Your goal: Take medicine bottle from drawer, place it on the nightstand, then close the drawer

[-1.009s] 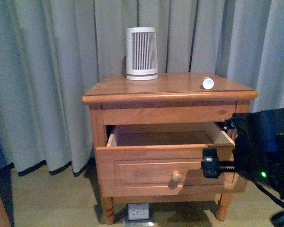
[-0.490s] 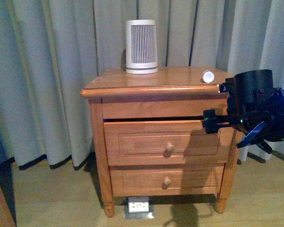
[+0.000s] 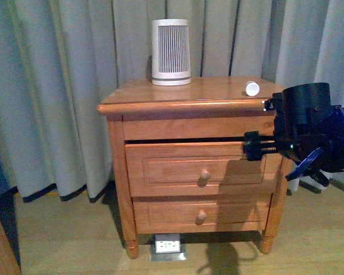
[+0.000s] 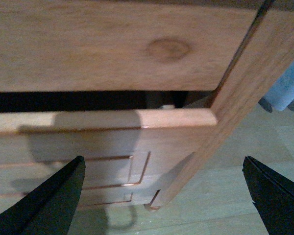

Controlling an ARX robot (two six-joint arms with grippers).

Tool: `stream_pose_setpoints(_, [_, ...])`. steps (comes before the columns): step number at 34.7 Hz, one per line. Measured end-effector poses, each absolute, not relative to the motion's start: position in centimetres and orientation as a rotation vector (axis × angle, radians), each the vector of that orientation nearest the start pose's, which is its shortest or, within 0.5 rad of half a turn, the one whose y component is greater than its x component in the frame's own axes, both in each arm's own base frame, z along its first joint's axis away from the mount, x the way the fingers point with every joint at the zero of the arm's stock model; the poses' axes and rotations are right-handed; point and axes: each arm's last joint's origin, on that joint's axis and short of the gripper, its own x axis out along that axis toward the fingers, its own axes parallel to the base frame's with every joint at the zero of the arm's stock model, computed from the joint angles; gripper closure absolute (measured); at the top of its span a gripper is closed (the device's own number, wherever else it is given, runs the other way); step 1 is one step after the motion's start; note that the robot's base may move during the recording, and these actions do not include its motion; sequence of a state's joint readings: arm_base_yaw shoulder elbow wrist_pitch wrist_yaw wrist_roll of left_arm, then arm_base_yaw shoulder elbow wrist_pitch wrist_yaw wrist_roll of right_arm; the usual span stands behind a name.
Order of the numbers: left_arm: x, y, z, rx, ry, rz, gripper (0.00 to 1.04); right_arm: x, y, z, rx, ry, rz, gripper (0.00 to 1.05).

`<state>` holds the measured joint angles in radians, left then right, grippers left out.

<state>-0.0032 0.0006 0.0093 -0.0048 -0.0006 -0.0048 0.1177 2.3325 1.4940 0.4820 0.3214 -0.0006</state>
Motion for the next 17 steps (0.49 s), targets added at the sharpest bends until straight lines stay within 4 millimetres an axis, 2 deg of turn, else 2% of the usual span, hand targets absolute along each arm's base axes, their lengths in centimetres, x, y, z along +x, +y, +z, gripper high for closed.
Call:
stream_pose_setpoints(3, [9.7, 0.0, 16.6, -0.005, -0.004, -0.003, 0.07, 49.2, 5.7, 11.5, -0.076, 0.363, -0.187, 0.07])
stream_pose_setpoints(8, [9.7, 0.0, 16.6, -0.005, -0.004, -0.003, 0.07, 49.4, 5.7, 11.5, -0.074, 0.375, -0.195, 0.07])
stream_pose_setpoints(12, [9.7, 0.0, 16.6, -0.005, -0.004, -0.003, 0.07, 50.6, 5.2, 11.9, -0.060, 0.373, -0.210, 0.07])
stream_pose_setpoints(17, [9.7, 0.0, 16.6, -0.005, -0.004, -0.003, 0.07, 52.2, 5.0, 11.3, -0.050, 0.396, -0.217, 0.07])
